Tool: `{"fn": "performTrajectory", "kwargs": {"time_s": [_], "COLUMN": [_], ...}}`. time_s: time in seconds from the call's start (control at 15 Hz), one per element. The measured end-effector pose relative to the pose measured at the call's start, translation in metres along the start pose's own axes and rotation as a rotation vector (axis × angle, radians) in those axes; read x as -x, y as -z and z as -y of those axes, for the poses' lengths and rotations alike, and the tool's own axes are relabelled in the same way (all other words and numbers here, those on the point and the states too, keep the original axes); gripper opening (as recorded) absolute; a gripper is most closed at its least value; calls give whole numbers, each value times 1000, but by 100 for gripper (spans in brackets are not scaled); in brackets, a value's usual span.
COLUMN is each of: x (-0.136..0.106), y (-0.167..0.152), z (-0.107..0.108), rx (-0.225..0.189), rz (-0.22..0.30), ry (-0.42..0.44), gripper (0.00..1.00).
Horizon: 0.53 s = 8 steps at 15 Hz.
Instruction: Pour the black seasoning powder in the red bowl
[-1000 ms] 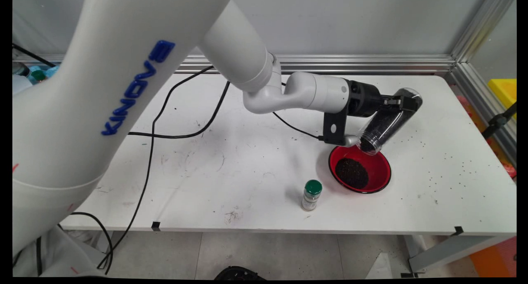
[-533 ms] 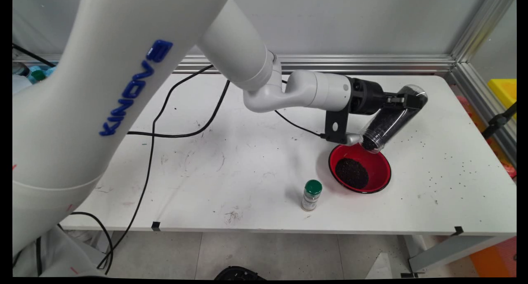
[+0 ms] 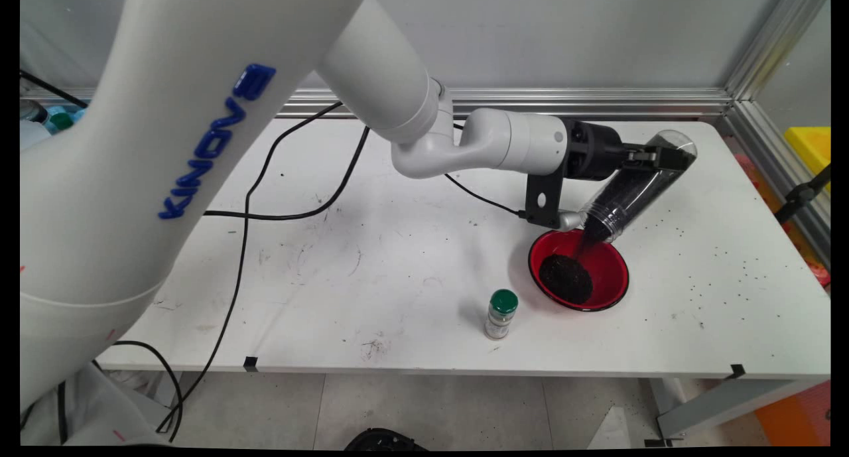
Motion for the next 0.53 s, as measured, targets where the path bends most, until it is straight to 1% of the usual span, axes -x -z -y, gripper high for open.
{"fn": "performTrajectory", "kwargs": {"time_s": [0.53], "x": [0], "y": [1], "z": [2], "rx": [-15], "rz": [3], "ry": [-15], "gripper": [0]}}
